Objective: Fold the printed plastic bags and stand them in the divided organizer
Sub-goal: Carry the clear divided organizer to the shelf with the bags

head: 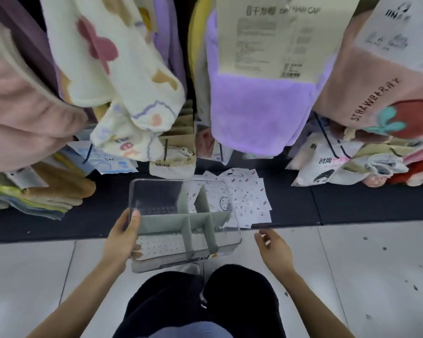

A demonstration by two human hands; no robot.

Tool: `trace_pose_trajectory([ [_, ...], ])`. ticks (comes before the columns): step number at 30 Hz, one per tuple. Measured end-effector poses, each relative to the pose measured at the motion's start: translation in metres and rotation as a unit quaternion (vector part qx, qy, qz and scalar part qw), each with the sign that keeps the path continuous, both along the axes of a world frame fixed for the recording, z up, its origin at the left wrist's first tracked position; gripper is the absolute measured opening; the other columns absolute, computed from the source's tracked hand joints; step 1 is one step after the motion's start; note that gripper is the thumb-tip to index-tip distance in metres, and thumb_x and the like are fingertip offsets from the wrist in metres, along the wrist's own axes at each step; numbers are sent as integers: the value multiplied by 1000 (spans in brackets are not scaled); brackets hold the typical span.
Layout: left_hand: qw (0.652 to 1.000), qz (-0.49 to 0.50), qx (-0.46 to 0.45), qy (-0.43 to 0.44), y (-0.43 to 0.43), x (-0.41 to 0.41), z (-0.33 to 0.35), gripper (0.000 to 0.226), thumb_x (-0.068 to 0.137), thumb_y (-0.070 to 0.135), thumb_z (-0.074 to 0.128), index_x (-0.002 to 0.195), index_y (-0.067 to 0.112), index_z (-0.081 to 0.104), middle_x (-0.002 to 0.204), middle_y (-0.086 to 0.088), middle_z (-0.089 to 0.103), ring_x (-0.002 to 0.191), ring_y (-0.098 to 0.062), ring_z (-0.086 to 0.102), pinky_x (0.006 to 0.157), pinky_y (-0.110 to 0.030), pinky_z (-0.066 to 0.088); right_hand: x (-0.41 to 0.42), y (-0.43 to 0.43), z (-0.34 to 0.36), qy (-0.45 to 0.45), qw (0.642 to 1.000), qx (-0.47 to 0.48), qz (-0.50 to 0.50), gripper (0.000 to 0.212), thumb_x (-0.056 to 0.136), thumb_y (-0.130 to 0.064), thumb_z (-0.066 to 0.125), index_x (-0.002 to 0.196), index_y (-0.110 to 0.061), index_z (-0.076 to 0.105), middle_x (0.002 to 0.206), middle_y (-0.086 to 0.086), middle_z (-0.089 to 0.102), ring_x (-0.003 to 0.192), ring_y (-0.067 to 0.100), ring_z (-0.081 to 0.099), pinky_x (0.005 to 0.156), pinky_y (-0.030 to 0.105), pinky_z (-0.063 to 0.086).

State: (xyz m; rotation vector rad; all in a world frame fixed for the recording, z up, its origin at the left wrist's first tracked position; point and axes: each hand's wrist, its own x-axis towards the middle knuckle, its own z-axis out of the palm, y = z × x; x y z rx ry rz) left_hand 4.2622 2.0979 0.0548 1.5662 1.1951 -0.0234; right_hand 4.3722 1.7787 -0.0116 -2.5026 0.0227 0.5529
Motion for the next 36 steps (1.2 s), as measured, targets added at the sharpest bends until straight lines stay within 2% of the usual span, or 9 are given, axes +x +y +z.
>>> trace_pose_trajectory([
  [4, 1000, 6, -2, 16, -29, 24, -8, 62, 92, 58, 46, 147, 33, 33, 127, -13, 56, 77, -37, 65, 65, -43, 58, 18, -36, -10, 27, 999, -20, 2, 33, 97, -40, 48, 118, -17, 58, 95, -6, 62, 87, 16, 60, 81, 30, 47],
  [9, 997, 70, -1, 28, -85, 33, -29, 61, 93, 57, 44, 147, 32, 33, 122, -19, 56, 68, -35, 61, 64, -42, 56, 55, -89, -26, 55, 994, -57, 70, 34, 97, -42, 46, 120, -19, 57, 94, -9, 59, 90, 15, 60, 85, 32, 48],
  [14, 985, 165, -15, 49, -136, 26, -68, 59, 93, 58, 44, 144, 29, 41, 90, -17, 58, 61, -35, 58, 66, -45, 56, 98, -134, -54, 83, 979, -94, 160, 36, 98, -43, 43, 123, -20, 54, 96, -9, 58, 89, 15, 59, 73, 25, 41],
  [18, 982, 178, -28, 49, -156, 27, -101, 46, 95, 57, 41, 129, 27, 51, 95, -18, 55, 69, -36, 58, 68, -45, 56, 122, -151, -98, 77, 977, -110, 168, 36, 98, -42, 44, 122, -18, 55, 96, -8, 60, 82, 12, 56, 69, 25, 39],
  [24, 982, 181, -20, 56, -146, 34, -189, 54, 94, 57, 43, 135, 23, 49, 101, -25, 59, 70, -39, 60, 68, -44, 55, 139, -139, -192, 71, 977, -100, 173, 34, 98, -41, 44, 122, -18, 55, 97, -7, 59, 83, 12, 55, 70, 25, 39],
  [28, 986, 161, -25, 47, -132, 51, -271, 61, 92, 57, 43, 138, 16, 47, 98, -23, 60, 72, -41, 62, 62, -41, 54, 153, -118, -266, 58, 979, -68, 183, 29, 98, -39, 46, 116, -19, 57, 97, -7, 63, 88, 15, 60, 70, 26, 40],
  [31, 990, 138, -33, 26, -121, 73, -332, 62, 91, 58, 44, 136, 16, 48, 100, -24, 60, 72, -39, 62, 57, -37, 53, 166, -101, -317, 40, 984, 5, 175, 22, 97, -37, 48, 106, -20, 60, 90, -7, 65, 82, 14, 61, 73, 29, 46],
  [34, 993, 108, -42, -2, -114, 98, -387, 64, 90, 60, 44, 133, 13, 49, 103, -24, 61, 72, -37, 62, 55, -37, 53, 179, -88, -362, 49, 984, 79, 155, 14, 97, -38, 46, 98, -28, 57, 89, -7, 64, 82, 16, 62, 75, 30, 47],
  [36, 995, 88, -47, -25, -110, 113, -419, 58, 90, 60, 44, 127, 16, 52, 104, -25, 61, 71, -37, 62, 57, -39, 55, 185, -81, -387, 60, 981, 120, 139, 17, 96, -44, 44, 99, -32, 56, 90, -7, 62, 84, 18, 64, 78, 36, 52],
])
